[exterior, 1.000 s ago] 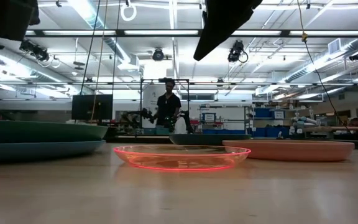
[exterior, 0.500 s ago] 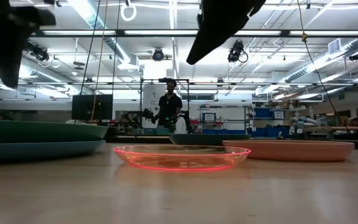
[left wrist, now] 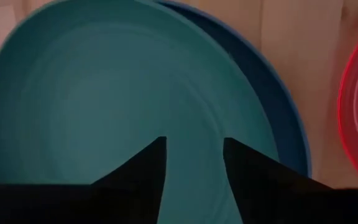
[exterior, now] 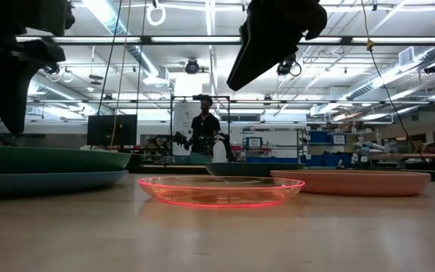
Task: Stack plastic plates
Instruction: Stack the green plate on top of the blue plate, then stack the dark green plate on top of the green plate
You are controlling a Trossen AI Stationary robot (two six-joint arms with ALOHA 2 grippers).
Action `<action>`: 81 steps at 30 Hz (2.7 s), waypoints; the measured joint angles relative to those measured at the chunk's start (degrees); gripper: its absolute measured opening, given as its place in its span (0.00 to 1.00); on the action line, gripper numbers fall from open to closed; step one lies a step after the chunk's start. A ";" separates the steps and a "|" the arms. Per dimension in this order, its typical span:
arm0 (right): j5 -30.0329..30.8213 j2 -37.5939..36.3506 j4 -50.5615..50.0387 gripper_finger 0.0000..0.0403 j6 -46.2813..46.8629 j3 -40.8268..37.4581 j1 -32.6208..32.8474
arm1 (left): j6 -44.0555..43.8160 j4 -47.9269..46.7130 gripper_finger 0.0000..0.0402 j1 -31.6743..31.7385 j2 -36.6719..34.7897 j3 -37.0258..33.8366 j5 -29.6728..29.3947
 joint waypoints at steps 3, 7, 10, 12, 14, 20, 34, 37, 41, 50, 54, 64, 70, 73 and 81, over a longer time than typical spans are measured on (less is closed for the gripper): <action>0.12 0.00 -0.20 0.53 -0.01 0.02 -0.02 | -1.29 3.93 0.41 1.43 -3.43 -5.18 1.93; 2.41 -0.09 -0.21 0.53 -0.21 -2.00 -0.39 | -2.97 8.80 0.41 2.59 -5.77 -11.27 5.59; 2.99 -0.26 0.03 0.53 -0.08 -4.42 -1.36 | -2.76 16.13 0.41 2.65 -6.46 -14.15 9.18; 2.78 -0.35 0.07 0.53 0.26 -5.48 -2.22 | -3.01 18.77 0.41 2.63 -6.44 -14.72 11.01; 2.82 -0.80 0.00 0.53 0.26 -6.53 -3.12 | -3.63 21.28 0.41 2.48 -6.44 -14.66 12.77; -0.87 -1.79 1.18 0.53 -1.44 -8.96 -7.42 | -3.19 22.58 0.41 2.27 -7.19 -13.45 15.41; -5.51 -1.25 4.64 0.53 -5.69 -10.27 -13.25 | -0.65 7.20 0.41 2.68 -7.23 -7.40 1.79; -5.57 -1.25 4.85 0.53 -6.54 -10.37 -13.31 | 0.03 8.37 0.41 3.34 -7.23 -7.40 1.52; -6.33 -1.27 10.58 0.53 -8.96 -14.11 -14.40 | -0.08 9.45 0.41 3.75 -7.20 -7.40 1.35; -8.17 -1.27 16.47 0.53 -9.45 -19.07 -16.93 | -1.81 10.22 0.41 4.28 -7.20 -7.40 1.65; -9.11 -1.27 19.24 0.53 -10.29 -22.10 -17.91 | -4.32 10.19 0.41 4.90 -7.20 -7.40 5.07; -9.19 -1.27 19.69 0.47 -10.30 -25.51 -19.76 | -5.80 10.30 0.41 4.86 -7.20 -7.40 6.56; -9.33 -1.27 19.73 0.33 -10.34 -25.51 -19.96 | -5.76 10.30 0.41 4.84 -7.23 -7.40 6.57; -9.16 -1.27 20.06 0.26 -10.44 -25.51 -20.00 | -5.78 10.55 0.41 4.84 -7.23 -7.40 6.56; -5.57 -1.27 22.10 0.11 -11.75 -25.48 -19.14 | -2.27 15.17 0.41 4.84 -7.23 -7.40 6.36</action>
